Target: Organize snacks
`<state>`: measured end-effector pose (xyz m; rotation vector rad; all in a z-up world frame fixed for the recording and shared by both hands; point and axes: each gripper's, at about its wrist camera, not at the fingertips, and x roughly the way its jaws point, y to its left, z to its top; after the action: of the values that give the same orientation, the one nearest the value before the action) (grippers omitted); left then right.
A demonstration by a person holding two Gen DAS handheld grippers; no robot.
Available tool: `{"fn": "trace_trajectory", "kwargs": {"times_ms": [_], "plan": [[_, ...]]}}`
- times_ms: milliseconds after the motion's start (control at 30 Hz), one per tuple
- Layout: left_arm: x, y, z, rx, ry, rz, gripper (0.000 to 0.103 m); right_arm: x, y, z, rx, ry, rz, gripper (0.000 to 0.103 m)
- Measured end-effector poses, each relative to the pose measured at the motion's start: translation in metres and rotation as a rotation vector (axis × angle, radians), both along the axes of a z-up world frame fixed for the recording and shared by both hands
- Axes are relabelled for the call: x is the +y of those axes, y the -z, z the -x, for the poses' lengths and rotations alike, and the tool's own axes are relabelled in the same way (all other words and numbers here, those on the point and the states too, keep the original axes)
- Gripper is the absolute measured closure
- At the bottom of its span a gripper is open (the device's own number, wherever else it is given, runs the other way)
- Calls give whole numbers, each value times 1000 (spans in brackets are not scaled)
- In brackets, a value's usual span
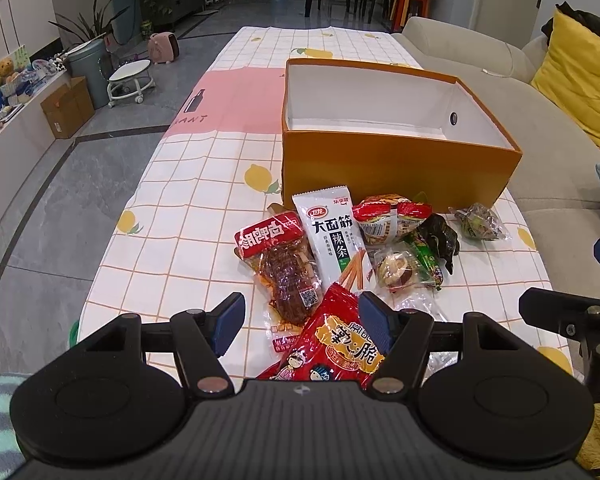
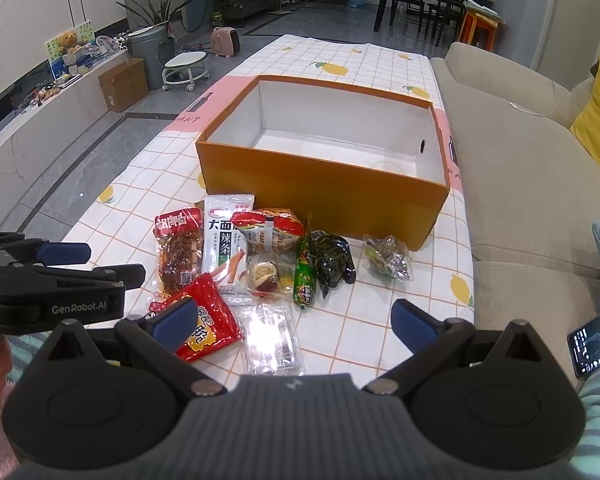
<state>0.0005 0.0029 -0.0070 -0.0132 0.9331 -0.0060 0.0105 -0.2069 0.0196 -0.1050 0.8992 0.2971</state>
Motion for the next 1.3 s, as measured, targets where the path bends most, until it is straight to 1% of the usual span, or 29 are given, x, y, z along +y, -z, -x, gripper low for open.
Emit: {"fn": "trace_trajectory", "kwargs": {"times_ms": [1300], "plan": [[3, -1, 0, 0, -4, 4, 27, 3, 3, -1, 7, 0, 8, 4]]}}
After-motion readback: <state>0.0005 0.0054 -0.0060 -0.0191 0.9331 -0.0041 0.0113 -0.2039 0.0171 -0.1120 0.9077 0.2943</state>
